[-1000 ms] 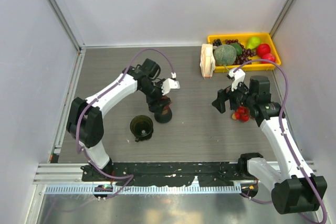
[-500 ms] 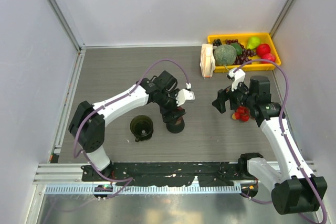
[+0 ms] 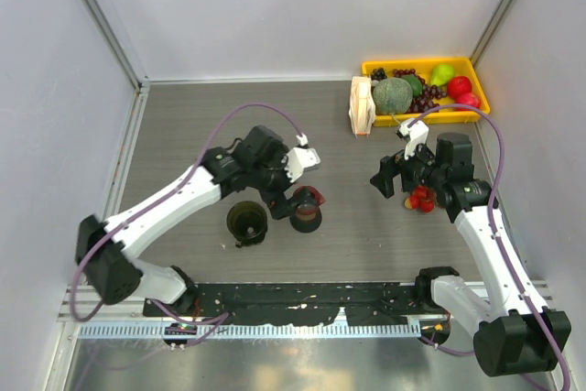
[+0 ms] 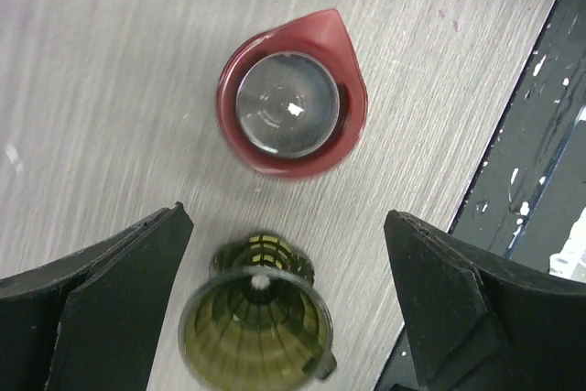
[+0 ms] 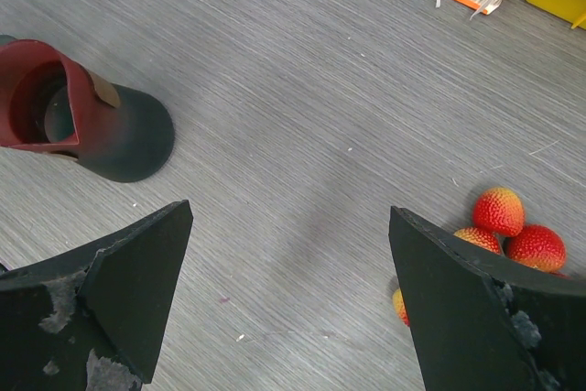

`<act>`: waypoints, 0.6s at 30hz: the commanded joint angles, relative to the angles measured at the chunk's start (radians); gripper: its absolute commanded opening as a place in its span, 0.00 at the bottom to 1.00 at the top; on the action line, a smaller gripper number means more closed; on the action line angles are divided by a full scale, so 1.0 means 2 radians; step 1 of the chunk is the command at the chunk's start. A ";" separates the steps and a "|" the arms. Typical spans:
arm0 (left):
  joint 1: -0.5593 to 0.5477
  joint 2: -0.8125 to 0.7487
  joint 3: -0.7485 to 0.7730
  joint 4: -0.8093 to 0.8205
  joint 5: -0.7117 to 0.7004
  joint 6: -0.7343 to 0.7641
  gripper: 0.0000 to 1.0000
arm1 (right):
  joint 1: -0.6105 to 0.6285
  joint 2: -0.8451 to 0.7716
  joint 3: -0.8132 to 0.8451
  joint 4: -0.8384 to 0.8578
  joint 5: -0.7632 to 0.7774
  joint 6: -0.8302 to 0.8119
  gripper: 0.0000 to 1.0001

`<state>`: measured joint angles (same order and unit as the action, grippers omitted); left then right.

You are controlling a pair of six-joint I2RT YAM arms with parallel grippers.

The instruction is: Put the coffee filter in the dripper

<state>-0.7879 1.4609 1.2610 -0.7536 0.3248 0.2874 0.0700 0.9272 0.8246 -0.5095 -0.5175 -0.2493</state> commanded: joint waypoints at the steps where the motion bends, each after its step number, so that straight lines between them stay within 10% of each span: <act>1: 0.007 -0.099 -0.036 -0.024 -0.073 -0.094 0.99 | 0.000 -0.010 0.003 0.009 -0.001 -0.003 0.95; 18: 0.042 -0.185 -0.130 -0.159 -0.115 -0.196 0.75 | 0.000 -0.009 0.004 0.009 0.006 -0.002 0.95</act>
<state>-0.7074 1.0996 0.9623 -1.0153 0.0792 -0.0685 0.0700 0.9272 0.8246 -0.5095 -0.5167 -0.2493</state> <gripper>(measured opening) 0.748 0.955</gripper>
